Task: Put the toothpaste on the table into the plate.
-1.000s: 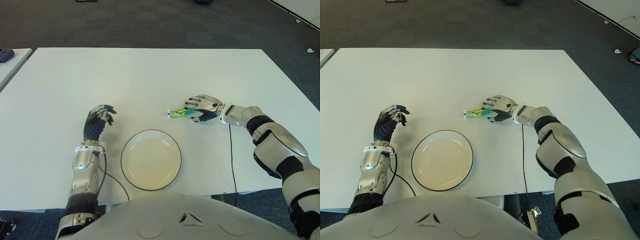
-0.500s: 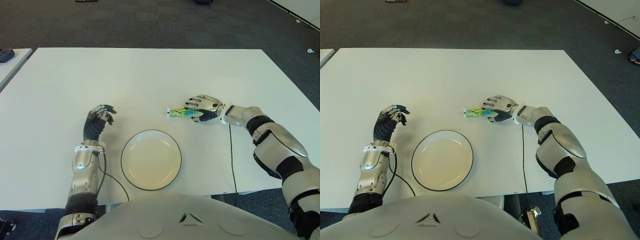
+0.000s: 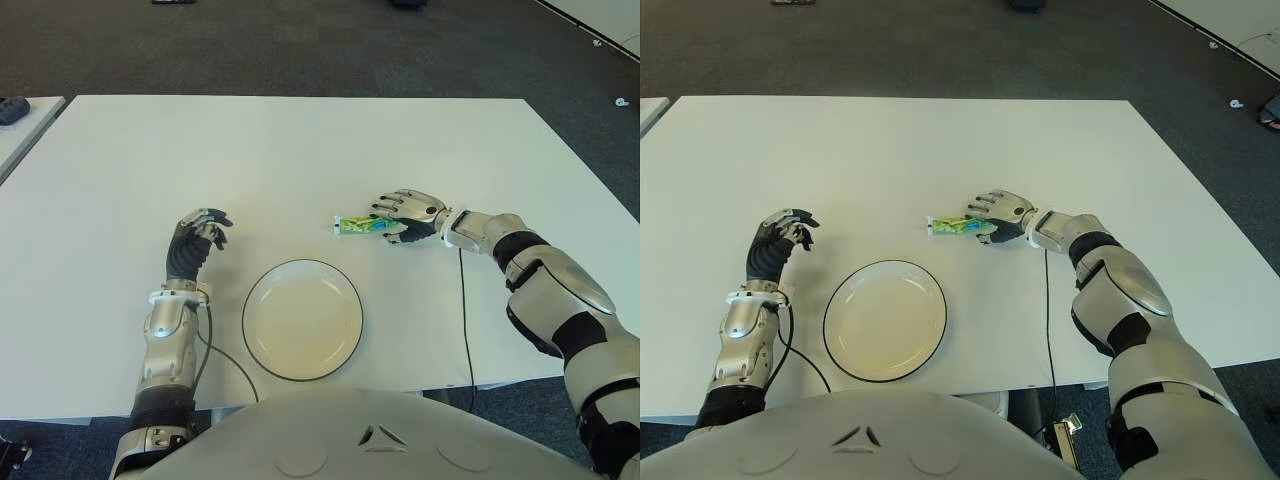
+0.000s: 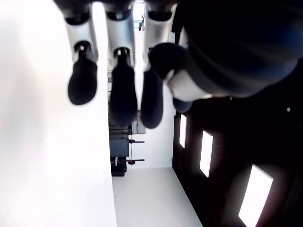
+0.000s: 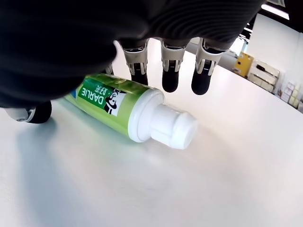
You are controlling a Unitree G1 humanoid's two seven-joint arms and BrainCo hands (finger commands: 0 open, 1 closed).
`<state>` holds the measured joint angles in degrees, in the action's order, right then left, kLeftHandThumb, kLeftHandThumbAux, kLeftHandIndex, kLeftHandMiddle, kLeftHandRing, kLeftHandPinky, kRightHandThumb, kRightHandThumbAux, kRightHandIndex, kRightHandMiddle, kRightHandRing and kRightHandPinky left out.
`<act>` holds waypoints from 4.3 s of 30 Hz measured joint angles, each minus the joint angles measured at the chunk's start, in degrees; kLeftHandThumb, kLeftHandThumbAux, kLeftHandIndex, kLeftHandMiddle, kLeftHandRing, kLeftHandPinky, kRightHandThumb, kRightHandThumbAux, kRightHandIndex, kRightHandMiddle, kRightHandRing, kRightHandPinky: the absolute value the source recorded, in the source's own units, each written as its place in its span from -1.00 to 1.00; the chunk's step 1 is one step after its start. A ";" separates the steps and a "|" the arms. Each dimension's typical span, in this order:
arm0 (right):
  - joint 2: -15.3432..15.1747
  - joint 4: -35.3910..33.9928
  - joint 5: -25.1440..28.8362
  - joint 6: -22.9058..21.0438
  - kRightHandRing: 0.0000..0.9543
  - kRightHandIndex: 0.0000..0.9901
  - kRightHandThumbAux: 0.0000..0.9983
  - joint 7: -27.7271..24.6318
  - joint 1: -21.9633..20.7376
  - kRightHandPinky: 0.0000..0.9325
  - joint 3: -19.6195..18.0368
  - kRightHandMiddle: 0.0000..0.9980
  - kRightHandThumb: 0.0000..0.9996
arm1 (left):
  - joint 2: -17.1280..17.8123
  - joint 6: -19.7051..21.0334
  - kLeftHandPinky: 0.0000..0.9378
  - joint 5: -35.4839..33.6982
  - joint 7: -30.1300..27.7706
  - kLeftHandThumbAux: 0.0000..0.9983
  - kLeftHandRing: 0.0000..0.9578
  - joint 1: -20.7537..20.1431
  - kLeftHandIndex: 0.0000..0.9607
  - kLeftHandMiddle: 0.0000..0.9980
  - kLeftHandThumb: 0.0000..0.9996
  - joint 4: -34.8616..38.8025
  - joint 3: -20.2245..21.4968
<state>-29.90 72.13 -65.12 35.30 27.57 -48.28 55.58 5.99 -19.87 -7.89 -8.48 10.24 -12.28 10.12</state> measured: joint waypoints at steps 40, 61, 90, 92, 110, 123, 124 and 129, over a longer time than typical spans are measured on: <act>0.86 -0.01 9.12 5.45 0.42 0.16 -0.15 -4.49 0.47 0.48 -7.48 0.41 0.30 | 0.00 0.09 0.45 -1.68 -0.46 0.34 0.41 0.30 -0.10 0.02 0.68 0.51 0.36; -0.31 -1.03 7.32 6.64 0.62 0.33 0.12 0.75 0.46 0.68 -7.07 0.59 -0.05 | 0.05 -0.33 0.44 -1.78 -0.52 0.35 0.41 0.21 -0.11 0.03 0.68 -0.14 0.39; -0.70 -6.00 7.13 6.32 0.78 0.31 0.45 11.52 -0.69 0.84 -10.08 0.72 0.25 | 0.07 -2.07 0.44 -1.26 -1.17 0.34 0.41 -0.28 -0.11 0.02 0.68 -1.89 0.39; -0.70 -6.26 7.88 6.81 0.77 0.11 0.44 11.30 -0.69 0.83 -10.87 0.71 0.34 | 0.07 -2.13 0.44 -1.27 -1.17 0.34 0.40 -0.29 -0.10 0.02 0.68 -1.91 0.40; -0.69 -10.03 14.88 11.13 0.77 -0.11 0.43 5.43 0.16 0.84 -17.22 0.70 0.44 | 0.07 -1.98 0.45 -1.58 -1.17 0.34 0.41 -0.42 -0.10 0.02 0.68 -2.04 0.42; -0.70 -11.94 16.79 13.59 0.78 -0.11 0.43 2.24 1.22 0.82 -20.26 0.71 0.44 | 0.07 -1.98 0.41 -2.31 -1.28 0.34 0.39 -0.53 -0.10 0.00 0.68 -2.27 0.43; -0.70 -12.07 17.08 13.88 0.78 -0.11 0.43 2.05 1.28 0.82 -20.59 0.70 0.44 | 0.07 -1.98 0.41 -2.31 -1.29 0.34 0.39 -0.54 -0.10 0.01 0.68 -2.28 0.43; -0.70 -13.17 17.74 14.75 0.75 -0.11 0.42 0.92 1.51 0.76 -21.53 0.68 0.44 | 0.08 -1.98 0.42 -2.31 -1.38 0.34 0.39 -0.60 -0.10 0.01 0.68 -2.35 0.42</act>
<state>-30.60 58.96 -47.38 50.05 28.49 -46.77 34.05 6.06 -21.85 -10.19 -9.86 9.64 -14.63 10.54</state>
